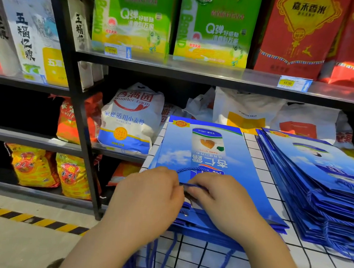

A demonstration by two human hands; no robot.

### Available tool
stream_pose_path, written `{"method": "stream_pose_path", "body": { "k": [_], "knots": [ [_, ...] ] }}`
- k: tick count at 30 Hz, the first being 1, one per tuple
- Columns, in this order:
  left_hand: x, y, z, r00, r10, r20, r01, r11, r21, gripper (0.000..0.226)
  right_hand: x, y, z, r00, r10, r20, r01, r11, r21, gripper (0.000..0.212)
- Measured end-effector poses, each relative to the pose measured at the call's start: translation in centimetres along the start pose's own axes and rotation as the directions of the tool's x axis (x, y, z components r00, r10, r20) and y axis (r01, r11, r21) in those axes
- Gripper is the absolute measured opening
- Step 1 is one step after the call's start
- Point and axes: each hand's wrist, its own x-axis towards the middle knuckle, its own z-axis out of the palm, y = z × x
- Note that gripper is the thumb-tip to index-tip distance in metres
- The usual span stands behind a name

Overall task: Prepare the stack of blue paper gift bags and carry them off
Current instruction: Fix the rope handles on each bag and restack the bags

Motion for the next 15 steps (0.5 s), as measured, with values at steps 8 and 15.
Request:
{"method": "stream_pose_path", "body": {
  "k": [8, 15],
  "knots": [
    [4.0, -1.0, 0.8, 0.967, -0.104, 0.234, 0.174, 0.938, -0.300, 0.016, -1.0, 0.6, 0.9, 0.994, 0.073, -0.076, -0.061, 0.987, 0.146, 0.010],
    [5.3, -2.2, 1.9, 0.971, -0.205, 0.126, 0.240, 0.819, -0.520, 0.025, -1.4, 0.4, 0.8, 0.995, -0.002, -0.104, 0.011, 0.997, 0.081, 0.012]
  ]
}}
